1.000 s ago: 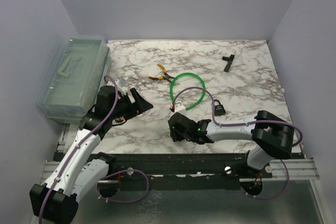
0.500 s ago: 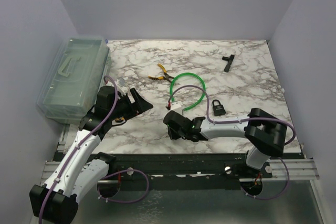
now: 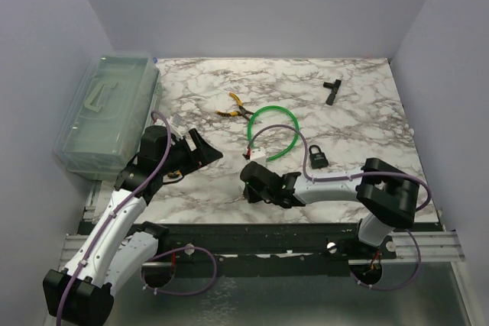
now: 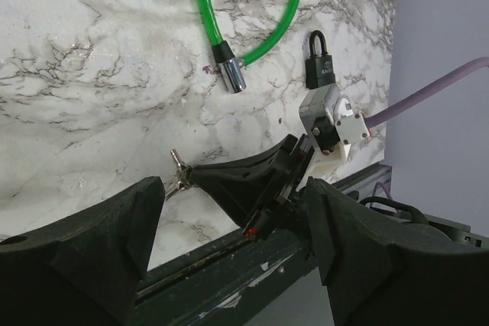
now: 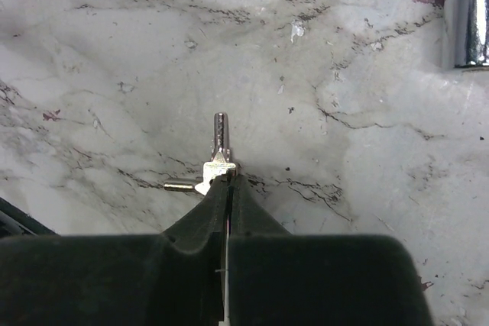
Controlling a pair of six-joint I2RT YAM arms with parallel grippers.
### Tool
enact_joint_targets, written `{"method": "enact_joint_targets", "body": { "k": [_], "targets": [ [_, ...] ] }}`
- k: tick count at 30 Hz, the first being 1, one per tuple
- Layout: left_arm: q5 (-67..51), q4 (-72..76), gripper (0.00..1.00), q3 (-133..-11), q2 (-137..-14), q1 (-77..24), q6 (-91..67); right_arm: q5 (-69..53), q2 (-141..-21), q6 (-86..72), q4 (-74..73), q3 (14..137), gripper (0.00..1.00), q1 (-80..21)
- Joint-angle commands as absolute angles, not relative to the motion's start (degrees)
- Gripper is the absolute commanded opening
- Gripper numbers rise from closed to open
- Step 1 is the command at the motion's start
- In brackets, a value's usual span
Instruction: Unlock with the key
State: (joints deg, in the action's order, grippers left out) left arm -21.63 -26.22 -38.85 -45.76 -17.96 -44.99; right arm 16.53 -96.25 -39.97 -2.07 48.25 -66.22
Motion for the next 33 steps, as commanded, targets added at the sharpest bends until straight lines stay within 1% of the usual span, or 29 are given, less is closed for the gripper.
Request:
{"method": "enact_joint_targets", "body": {
  "k": [1,8,17,30,33],
  "targets": [
    [-23.1,-25.4,0.81,-38.4,-44.9,-17.7,-45.0,15.8,-94.2,-38.4,-2.1,43.3,0.00,-66.3],
    [-25.4,-25.2,0.80,-37.9,-44.7,-17.8,-46.2,13.8,-88.9,-37.0,5.1,39.8,0.00,-66.1],
    [-29.8,-22.0,0.80,-35.1,-43.6,-17.8,-50.5,16.3,-81.3,-35.9,11.2,36.1,0.00,-65.5],
    [-35.4,-11.2,0.78,-27.2,-43.4,-17.8,-58.1,17.8,-76.3,-33.4,10.3,37.3,0.00,-65.0],
    [-36.9,-5.9,0.77,-24.2,-43.2,-17.8,-61.9,17.6,-74.2,-33.0,9.9,37.9,0.00,-64.8]
  ]
}}
